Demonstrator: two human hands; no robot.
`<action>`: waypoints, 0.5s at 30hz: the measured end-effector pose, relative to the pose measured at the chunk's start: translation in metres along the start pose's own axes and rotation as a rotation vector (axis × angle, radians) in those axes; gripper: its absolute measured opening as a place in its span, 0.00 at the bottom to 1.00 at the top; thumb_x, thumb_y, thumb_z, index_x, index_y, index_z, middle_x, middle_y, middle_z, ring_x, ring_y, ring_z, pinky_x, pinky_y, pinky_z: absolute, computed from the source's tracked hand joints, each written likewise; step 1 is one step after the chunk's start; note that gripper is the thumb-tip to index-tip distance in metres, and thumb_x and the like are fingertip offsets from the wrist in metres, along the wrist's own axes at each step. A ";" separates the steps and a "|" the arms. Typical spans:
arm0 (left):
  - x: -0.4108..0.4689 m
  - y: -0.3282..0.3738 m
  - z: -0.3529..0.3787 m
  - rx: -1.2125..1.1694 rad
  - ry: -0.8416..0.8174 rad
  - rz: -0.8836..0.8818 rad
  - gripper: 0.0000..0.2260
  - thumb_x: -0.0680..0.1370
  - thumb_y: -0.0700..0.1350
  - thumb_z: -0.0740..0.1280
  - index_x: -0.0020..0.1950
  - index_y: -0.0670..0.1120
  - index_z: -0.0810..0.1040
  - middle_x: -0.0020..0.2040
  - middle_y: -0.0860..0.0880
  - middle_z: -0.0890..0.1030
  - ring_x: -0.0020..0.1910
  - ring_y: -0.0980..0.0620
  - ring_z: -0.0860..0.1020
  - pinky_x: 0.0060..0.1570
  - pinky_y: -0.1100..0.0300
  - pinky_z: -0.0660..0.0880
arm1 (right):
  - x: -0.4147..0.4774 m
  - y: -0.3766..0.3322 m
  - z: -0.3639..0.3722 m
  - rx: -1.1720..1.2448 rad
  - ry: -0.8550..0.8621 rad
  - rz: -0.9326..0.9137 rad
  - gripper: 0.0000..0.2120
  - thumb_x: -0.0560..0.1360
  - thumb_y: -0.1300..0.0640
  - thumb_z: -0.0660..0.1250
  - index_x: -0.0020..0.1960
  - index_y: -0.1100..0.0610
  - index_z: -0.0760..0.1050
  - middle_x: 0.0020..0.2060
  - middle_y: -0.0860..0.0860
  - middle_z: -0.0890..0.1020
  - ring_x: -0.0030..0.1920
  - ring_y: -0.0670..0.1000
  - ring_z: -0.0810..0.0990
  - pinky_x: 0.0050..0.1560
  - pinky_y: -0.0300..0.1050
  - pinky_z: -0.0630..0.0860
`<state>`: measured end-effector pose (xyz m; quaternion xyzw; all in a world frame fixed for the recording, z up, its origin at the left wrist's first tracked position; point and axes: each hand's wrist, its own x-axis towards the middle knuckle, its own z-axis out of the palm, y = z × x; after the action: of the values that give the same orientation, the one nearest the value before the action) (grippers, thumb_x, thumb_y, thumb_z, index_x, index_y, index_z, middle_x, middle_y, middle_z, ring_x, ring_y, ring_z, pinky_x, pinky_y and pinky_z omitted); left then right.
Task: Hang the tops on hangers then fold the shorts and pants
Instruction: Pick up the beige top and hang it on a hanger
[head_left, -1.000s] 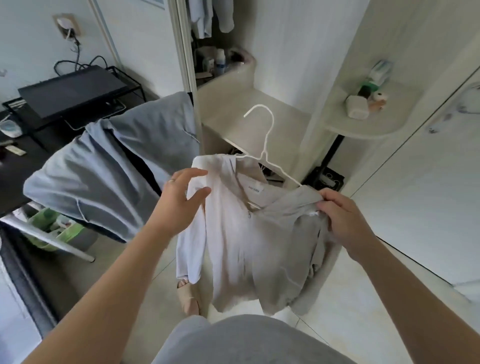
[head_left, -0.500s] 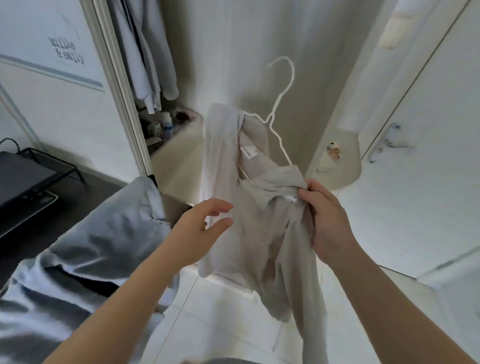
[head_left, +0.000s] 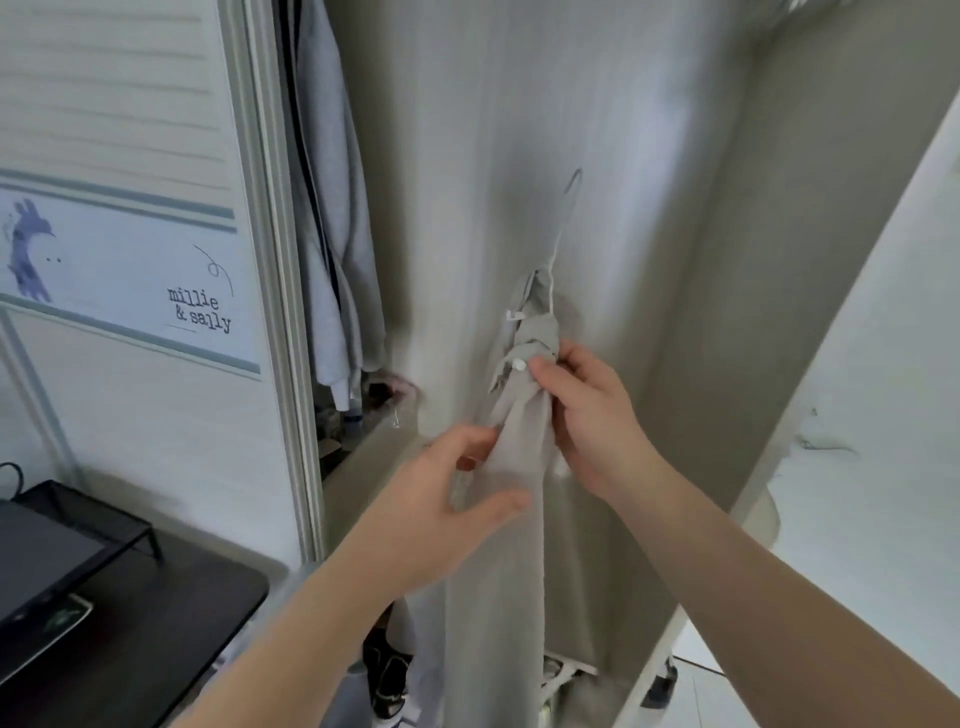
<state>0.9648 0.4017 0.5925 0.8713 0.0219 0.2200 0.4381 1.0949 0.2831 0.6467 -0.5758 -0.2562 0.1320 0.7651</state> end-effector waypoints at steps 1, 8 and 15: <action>0.011 0.000 -0.004 -0.001 0.015 -0.006 0.22 0.71 0.64 0.71 0.64 0.63 0.72 0.57 0.69 0.78 0.57 0.70 0.74 0.51 0.79 0.66 | 0.014 -0.004 0.007 -0.030 0.001 -0.017 0.02 0.81 0.63 0.64 0.52 0.60 0.75 0.42 0.57 0.82 0.44 0.56 0.81 0.50 0.53 0.77; 0.104 -0.001 -0.032 0.169 0.134 0.003 0.21 0.70 0.60 0.75 0.57 0.58 0.71 0.46 0.60 0.78 0.44 0.62 0.76 0.45 0.56 0.76 | 0.121 -0.041 0.044 -0.117 -0.039 -0.188 0.05 0.80 0.62 0.66 0.46 0.56 0.76 0.37 0.51 0.82 0.39 0.50 0.81 0.41 0.44 0.78; 0.221 0.005 -0.075 0.466 0.218 0.075 0.06 0.79 0.49 0.66 0.49 0.53 0.69 0.38 0.52 0.74 0.44 0.42 0.78 0.44 0.48 0.78 | 0.229 -0.091 0.055 -0.166 -0.068 -0.320 0.02 0.80 0.61 0.66 0.50 0.60 0.76 0.45 0.59 0.80 0.46 0.55 0.79 0.51 0.53 0.77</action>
<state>1.1330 0.5060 0.7162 0.9200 0.0868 0.3178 0.2121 1.2475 0.4142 0.7994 -0.5843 -0.3801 0.0064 0.7170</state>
